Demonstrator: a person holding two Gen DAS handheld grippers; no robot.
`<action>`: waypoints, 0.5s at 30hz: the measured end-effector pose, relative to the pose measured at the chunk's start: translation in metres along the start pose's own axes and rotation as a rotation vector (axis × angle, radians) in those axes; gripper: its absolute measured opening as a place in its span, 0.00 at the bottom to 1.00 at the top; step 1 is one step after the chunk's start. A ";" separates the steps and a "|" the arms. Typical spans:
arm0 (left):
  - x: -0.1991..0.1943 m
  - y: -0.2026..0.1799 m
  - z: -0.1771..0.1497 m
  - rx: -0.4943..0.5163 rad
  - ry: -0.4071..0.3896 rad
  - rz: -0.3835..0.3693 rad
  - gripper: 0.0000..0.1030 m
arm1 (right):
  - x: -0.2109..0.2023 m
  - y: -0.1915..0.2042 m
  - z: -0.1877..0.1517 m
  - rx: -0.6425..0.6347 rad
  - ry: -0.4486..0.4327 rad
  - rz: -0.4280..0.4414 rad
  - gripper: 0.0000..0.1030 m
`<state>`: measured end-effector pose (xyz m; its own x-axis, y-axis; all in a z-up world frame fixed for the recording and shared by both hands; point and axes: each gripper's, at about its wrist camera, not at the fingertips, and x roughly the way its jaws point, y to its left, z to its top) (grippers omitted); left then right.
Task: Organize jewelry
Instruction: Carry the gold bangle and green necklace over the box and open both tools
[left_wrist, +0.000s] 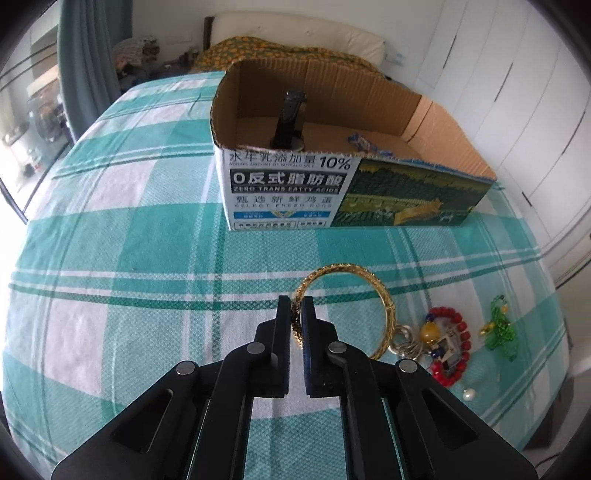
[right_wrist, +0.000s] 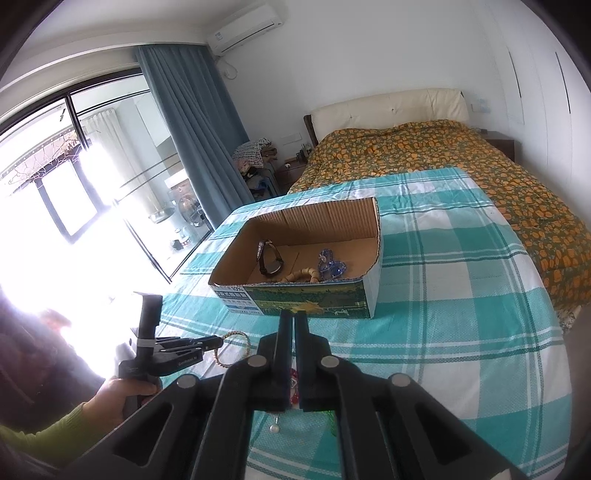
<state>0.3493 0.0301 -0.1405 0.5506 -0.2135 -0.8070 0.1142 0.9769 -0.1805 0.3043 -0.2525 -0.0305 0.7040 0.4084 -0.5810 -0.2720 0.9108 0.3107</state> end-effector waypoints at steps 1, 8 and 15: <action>-0.007 0.000 0.002 0.001 -0.013 -0.006 0.03 | 0.001 -0.001 0.001 -0.004 0.003 -0.002 0.02; -0.030 0.000 -0.001 0.009 -0.050 -0.015 0.03 | 0.044 -0.027 -0.035 0.004 0.189 -0.100 0.22; -0.016 0.006 -0.011 -0.026 -0.011 -0.031 0.03 | 0.086 -0.059 -0.097 0.049 0.290 -0.200 0.54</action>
<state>0.3322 0.0396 -0.1352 0.5558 -0.2435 -0.7949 0.1102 0.9693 -0.2199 0.3168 -0.2649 -0.1719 0.5227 0.2289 -0.8212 -0.1111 0.9734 0.2006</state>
